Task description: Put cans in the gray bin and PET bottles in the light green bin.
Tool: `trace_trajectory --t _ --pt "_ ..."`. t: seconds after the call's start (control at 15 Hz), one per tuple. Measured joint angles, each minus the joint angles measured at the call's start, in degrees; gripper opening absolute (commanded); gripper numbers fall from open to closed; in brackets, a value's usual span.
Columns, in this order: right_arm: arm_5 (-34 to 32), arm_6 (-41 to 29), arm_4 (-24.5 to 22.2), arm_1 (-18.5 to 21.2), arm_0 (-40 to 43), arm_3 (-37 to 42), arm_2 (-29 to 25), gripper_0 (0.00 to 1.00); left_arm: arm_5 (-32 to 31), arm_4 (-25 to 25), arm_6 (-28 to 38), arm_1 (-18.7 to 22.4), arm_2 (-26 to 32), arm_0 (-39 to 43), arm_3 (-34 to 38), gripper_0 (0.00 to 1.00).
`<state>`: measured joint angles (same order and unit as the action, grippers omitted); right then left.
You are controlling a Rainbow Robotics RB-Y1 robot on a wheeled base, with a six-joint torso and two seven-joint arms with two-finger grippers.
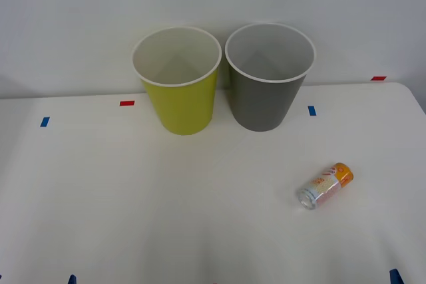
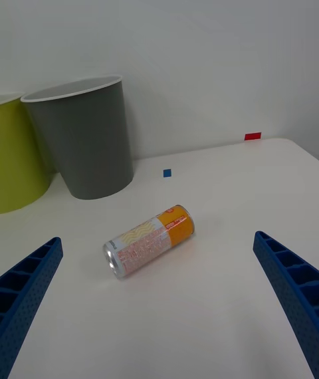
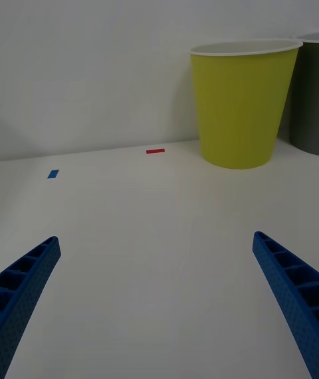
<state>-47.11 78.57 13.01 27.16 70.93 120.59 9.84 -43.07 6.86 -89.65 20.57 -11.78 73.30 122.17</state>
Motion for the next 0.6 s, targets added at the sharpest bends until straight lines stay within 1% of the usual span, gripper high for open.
trace_trajectory --t 0.6 --pt "0.0 0.0 0.0 0.0 0.0 0.0 0.0 1.0 0.0 0.0 0.0 0.0 0.0 0.0 0.0 1.0"
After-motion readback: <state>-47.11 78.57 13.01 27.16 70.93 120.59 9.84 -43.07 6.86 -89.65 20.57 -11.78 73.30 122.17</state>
